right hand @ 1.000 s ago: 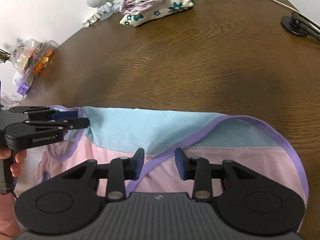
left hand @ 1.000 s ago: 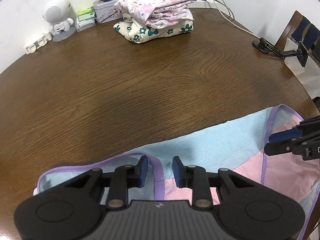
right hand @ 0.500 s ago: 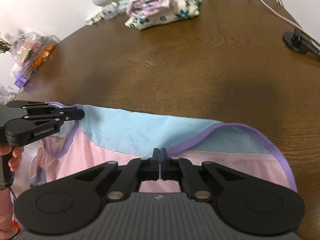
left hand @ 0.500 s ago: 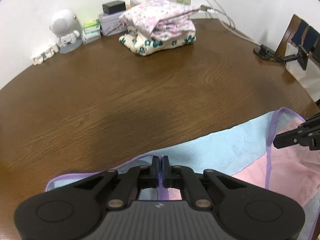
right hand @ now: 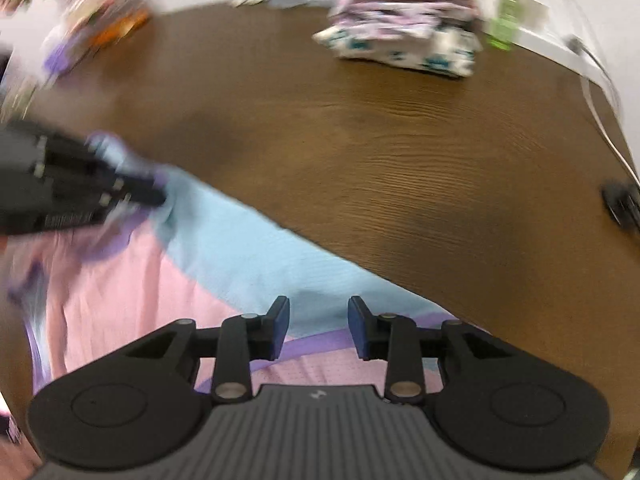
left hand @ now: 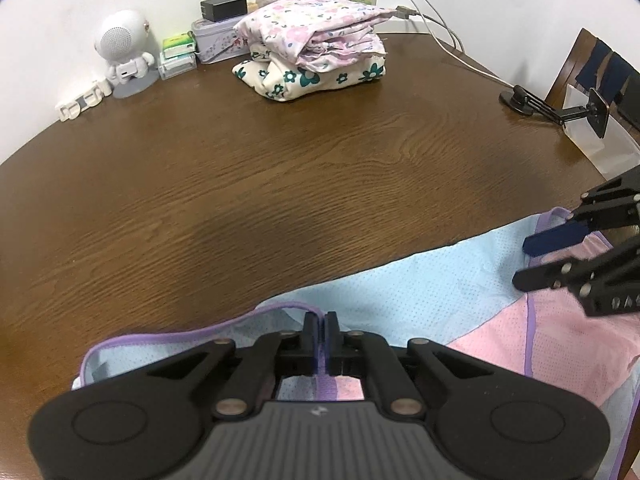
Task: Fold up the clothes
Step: 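Lift the held hem with both tools and fold it over toward the collar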
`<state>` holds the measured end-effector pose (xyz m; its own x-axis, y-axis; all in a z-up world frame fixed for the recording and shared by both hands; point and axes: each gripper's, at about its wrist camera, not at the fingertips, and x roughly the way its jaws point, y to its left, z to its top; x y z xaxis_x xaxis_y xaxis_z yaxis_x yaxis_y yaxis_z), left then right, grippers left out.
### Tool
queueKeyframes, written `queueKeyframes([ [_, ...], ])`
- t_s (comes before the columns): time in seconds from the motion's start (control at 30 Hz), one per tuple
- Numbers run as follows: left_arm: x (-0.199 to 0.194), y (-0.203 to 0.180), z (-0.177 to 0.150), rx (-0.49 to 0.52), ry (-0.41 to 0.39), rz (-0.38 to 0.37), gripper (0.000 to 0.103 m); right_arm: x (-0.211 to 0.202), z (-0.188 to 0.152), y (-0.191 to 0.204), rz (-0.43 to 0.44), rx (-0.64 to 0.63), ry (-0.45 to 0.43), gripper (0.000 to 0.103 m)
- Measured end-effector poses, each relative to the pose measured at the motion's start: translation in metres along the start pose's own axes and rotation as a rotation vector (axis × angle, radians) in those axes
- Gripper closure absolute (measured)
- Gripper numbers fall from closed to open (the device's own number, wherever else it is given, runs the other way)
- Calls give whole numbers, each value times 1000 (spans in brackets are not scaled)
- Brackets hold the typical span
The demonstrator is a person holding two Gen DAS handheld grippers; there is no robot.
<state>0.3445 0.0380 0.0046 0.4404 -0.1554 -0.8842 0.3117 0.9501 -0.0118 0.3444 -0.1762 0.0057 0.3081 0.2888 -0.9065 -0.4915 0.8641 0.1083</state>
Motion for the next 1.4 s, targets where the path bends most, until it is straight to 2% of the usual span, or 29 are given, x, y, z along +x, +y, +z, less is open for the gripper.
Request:
queueKeyframes([
  [0.03,0,1,0,-2,0,-1,101,3,1,3,-1,-26,13,75],
  [0.07,0,2,-1,-2,0,-2,101,5,2,4,-7,-41,20,84],
  [0.1,0,2,-2,1,-1,-3,101,8,2,4,-14,-56,26,100],
  [0.13,0,2,-3,5,-3,-2,102,8,2,4,-16,-61,25,103],
  [0.27,-11,1,-6,18,-44,4,102,-3,2,2,-6,-71,9,103],
  [0.53,-41,6,13,-8,-164,-1,102,-49,24,-3,15,-64,-129,103],
  [0.63,-25,13,19,-46,-159,22,102,-40,28,-9,-6,-42,-145,103],
  [0.77,4,19,17,-86,-132,21,101,-4,28,-20,-19,-3,-119,103],
  [0.83,10,23,15,-100,-135,32,100,7,26,-26,-13,18,-121,103],
  [0.87,12,25,14,-108,-139,40,95,11,25,-29,-21,25,-128,102],
  [0.97,11,33,11,-140,-138,21,89,14,22,-38,-29,54,-159,100],
  [1.07,8,41,8,-174,-134,-6,80,6,19,-44,-6,85,-181,90],
  [1.13,6,45,7,-188,-131,-21,80,1,18,-48,10,105,-196,84],
  [1.2,7,42,8,-173,-121,-23,80,-2,18,-44,28,69,-195,83],
  [1.3,14,37,12,-170,-100,-20,80,4,24,-33,1,2,-172,70],
  [1.4,20,33,11,-165,-95,-20,85,16,28,-27,-9,-32,-125,69],
])
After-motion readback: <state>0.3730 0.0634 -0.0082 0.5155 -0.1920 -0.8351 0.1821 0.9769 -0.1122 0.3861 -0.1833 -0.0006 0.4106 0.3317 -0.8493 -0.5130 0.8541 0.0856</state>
